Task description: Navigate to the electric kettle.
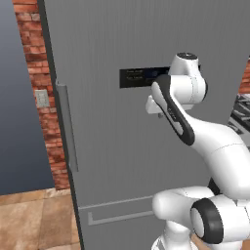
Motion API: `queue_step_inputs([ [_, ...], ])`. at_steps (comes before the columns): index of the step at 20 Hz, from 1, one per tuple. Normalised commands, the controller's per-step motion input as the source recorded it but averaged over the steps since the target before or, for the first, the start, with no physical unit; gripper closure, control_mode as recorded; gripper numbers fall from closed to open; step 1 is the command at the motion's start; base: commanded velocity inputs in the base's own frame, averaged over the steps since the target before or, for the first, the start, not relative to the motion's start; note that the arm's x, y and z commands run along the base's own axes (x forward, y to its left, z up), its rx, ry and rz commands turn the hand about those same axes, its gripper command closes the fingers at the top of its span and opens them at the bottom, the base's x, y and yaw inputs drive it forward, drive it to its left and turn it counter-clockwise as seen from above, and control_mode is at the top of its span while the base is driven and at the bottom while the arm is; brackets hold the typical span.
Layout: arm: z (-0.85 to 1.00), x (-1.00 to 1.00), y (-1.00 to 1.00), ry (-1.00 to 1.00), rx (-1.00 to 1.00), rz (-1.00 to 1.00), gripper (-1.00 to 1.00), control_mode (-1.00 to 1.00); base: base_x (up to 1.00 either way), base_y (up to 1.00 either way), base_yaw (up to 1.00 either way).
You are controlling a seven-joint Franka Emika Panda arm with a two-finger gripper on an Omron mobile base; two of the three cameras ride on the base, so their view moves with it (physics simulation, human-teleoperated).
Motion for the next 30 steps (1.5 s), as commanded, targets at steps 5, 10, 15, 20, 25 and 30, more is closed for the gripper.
queue_step_inputs([
  [5,0.00,-0.57,0.08,-0.04,0.00,0.05,-1.00,-1.00,0.00,0.00,0.00],
  [10,-0.02,-1.00,-0.07,-0.04,0.00,0.00,-1.00,-1.00,0.00,0.00,0.00],
  [15,-0.26,-0.88,-0.19,-0.20,0.00,-0.02,-1.00,-1.00,0.00,0.00,0.00],
  [20,-0.11,-0.28,-0.06,-0.10,0.00,-0.01,-1.00,1.00,-0.38,-0.42,-0.02],
  [25,0.00,0.00,0.00,0.00,0.00,0.00,-1.00,1.00,-0.74,-1.00,-0.03],
  [30,0.00,0.00,0.00,0.00,0.00,0.00,-1.00,1.00,-0.49,-1.00,-0.08],
])
